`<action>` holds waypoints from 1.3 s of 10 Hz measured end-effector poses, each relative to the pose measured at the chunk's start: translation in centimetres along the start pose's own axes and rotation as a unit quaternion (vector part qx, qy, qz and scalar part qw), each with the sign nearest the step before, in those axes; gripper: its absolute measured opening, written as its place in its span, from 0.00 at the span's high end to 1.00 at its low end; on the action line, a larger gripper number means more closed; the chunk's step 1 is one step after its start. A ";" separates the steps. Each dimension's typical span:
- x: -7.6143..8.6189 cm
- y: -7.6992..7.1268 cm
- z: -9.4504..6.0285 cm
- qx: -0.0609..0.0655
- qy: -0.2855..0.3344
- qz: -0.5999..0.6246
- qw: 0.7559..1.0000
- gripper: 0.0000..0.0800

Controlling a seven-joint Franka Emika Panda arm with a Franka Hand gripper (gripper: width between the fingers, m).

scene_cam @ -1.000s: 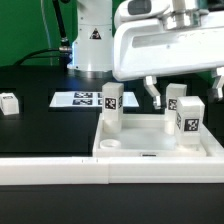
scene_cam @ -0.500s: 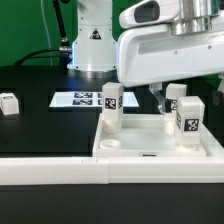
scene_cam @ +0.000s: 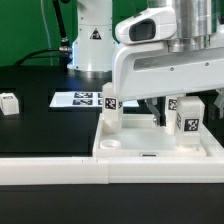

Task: Assemble square table

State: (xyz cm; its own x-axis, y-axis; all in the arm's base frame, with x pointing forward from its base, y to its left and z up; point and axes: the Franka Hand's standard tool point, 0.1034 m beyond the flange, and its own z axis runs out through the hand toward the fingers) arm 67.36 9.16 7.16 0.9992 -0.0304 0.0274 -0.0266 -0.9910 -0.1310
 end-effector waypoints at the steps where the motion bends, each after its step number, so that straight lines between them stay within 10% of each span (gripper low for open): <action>1: 0.0 0.0 0.0 0.000 0.000 0.036 0.999 0.33; 4: -0.1 -0.1 0.1 0.002 -0.001 0.155 0.988 0.64; 8: 0.4 0.1 0.0 0.011 0.029 0.311 0.950 0.64; 12: 0.0 -0.6 0.3 0.062 0.044 0.590 0.804 0.64; 13: -0.1 -0.7 0.4 0.084 0.032 0.671 0.736 0.64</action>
Offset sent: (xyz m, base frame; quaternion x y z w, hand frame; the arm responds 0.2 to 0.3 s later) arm 0.0000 0.0000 0.0000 0.0000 0.0000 0.2571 0.9664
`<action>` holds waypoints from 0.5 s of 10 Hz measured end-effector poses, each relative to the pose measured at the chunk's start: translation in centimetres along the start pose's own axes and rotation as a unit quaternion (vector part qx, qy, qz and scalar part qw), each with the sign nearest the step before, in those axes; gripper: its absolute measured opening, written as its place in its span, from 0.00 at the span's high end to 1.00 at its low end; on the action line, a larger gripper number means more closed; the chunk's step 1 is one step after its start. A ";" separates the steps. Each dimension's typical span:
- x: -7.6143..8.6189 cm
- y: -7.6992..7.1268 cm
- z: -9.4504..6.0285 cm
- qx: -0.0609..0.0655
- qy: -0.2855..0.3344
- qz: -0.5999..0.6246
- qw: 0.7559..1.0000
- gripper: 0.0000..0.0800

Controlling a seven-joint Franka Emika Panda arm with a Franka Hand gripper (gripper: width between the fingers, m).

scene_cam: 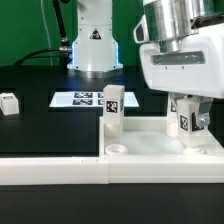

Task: Assemble square table

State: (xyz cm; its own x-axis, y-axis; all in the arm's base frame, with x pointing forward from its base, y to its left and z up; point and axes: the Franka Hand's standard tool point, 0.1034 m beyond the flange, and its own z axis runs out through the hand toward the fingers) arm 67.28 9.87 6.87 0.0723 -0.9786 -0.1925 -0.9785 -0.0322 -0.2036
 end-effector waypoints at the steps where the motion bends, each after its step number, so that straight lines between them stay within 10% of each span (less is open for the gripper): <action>1: 0.0 0.0 0.0 0.001 -0.005 0.025 1.000 0.64; 3: -0.3 0.2 0.1 -0.007 -0.003 -0.037 0.999 0.64; 5: -1.1 0.5 0.3 -0.019 -0.002 -0.189 0.982 0.25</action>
Offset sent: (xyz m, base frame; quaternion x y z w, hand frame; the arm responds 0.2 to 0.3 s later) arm -0.0073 0.0116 0.0055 -0.0727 0.0454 -0.3104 0.9467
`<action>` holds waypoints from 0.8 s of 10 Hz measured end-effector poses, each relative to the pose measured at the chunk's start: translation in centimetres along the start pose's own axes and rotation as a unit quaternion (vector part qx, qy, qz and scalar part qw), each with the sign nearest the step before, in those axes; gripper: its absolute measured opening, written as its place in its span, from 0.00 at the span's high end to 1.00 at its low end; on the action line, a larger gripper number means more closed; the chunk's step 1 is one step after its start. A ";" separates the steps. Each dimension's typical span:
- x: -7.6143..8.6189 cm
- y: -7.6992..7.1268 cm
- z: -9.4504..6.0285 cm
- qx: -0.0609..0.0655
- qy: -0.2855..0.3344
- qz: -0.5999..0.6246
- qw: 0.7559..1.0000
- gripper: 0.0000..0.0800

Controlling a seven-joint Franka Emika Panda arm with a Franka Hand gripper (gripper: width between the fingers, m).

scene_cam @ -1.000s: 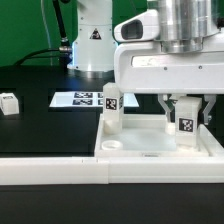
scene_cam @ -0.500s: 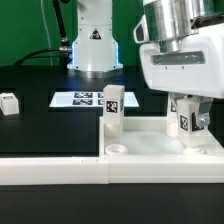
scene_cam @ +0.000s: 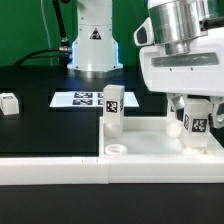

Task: Assemble square table

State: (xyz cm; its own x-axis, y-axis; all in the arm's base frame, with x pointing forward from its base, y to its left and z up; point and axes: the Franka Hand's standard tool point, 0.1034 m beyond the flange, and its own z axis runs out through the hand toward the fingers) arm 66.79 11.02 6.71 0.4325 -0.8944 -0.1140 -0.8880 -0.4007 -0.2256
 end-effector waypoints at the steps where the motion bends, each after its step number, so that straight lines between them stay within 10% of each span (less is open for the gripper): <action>1: -0.3 0.3 0.0 -0.020 -0.007 -0.117 0.993 0.21; 4: 0.2 0.4 -0.1 -0.019 -0.009 -0.240 0.970 0.19; 7: 1.0 -0.3 -1.1 -0.072 -0.003 -0.493 0.867 0.19; 8: 0.9 -0.2 -0.8 -0.064 -0.003 -0.433 0.899 0.19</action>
Offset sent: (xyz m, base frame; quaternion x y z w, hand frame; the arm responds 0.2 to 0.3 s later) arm 0.0000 0.0000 0.0000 0.0000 0.0000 -0.1938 0.9810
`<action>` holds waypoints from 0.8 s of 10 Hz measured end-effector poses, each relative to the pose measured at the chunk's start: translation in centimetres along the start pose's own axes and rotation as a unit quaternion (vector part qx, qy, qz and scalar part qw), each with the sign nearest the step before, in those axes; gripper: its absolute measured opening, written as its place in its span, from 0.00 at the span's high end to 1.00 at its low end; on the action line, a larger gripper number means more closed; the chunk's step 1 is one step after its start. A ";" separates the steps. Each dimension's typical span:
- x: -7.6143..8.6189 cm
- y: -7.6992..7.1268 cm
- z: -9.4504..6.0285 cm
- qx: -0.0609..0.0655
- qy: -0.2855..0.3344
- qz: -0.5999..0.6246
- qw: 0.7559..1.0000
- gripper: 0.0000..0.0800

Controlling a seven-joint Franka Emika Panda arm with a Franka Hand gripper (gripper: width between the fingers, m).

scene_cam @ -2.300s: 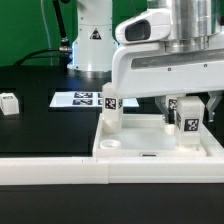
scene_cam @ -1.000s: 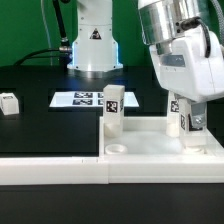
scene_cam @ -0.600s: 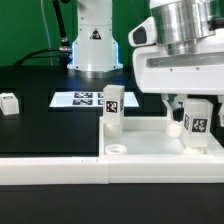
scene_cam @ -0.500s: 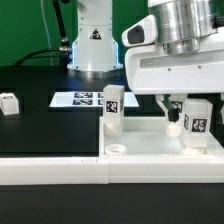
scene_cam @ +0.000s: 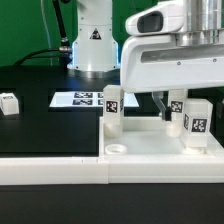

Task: Assemble square table

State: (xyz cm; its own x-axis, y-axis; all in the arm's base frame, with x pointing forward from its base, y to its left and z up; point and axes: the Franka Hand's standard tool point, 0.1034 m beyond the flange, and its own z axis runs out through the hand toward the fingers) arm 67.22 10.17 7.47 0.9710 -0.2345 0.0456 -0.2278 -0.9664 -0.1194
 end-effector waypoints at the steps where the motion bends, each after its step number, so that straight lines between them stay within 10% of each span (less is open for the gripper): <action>1: 0.0 0.1 0.0 -0.001 0.000 -0.005 1.000 0.19; 5: -0.1 -0.1 0.0 0.002 -0.001 0.115 0.993 0.64; 8: 0.0 -0.2 0.1 0.008 0.003 0.263 0.965 0.64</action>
Offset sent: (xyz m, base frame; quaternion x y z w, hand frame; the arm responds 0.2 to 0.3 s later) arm 0.0000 0.0000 0.0000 0.0000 0.0000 0.1296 0.9916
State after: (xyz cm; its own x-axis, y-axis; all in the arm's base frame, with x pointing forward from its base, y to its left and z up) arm 67.24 10.39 7.40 0.7215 -0.6921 -0.0202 -0.6873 -0.7122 -0.1428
